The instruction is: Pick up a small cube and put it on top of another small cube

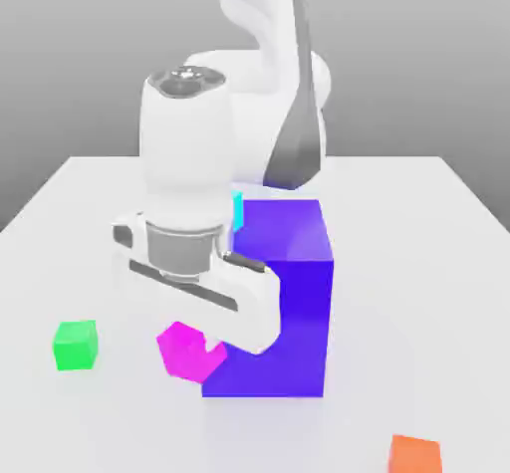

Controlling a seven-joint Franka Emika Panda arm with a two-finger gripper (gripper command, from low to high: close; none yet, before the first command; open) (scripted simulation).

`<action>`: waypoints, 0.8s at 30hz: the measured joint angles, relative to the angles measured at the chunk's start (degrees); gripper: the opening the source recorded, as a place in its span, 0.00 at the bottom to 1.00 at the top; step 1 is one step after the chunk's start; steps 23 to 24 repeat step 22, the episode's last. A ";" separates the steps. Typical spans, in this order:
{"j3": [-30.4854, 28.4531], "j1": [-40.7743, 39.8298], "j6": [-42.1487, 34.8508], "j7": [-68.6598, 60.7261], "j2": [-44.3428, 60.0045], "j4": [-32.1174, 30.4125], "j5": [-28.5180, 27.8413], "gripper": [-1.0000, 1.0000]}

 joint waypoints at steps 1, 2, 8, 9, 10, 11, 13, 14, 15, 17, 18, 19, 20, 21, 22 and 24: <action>-1.07 -2.49 -0.24 -0.74 -0.58 -0.59 0.13 0.00; -2.09 -4.66 -0.47 -1.50 -1.13 -1.19 0.28 0.00; -7.46 -13.88 -0.86 -4.14 -2.54 -5.02 1.17 0.00; -7.51 -13.78 -0.24 -4.50 -1.85 -5.12 1.72 0.00; -7.59 -13.53 0.50 -4.90 -1.02 -5.11 2.33 0.00; -7.65 -13.29 1.33 -5.44 -0.11 -5.06 3.07 0.00; -7.13 -13.43 3.19 -6.58 1.91 -4.94 4.66 0.00; -6.91 -13.48 4.15 -7.21 2.99 -4.88 5.52 0.00; -6.63 -13.60 5.16 -7.84 4.11 -4.83 6.39 0.00; -6.12 -13.80 7.28 -9.14 6.45 -4.79 8.22 0.00; -5.65 -14.12 8.37 -9.80 7.65 -4.79 9.14 0.00; -5.09 -14.53 9.48 -10.41 8.87 -4.81 10.01 0.00; -4.76 -14.79 10.11 -10.75 9.57 -4.82 10.50 1.00; -4.75 -14.79 10.11 -10.75 9.57 -4.82 10.50 1.00; -4.75 -14.79 10.11 -10.75 9.57 -4.82 10.50 1.00; -4.75 -14.79 10.11 -10.75 9.57 -4.82 10.50 1.00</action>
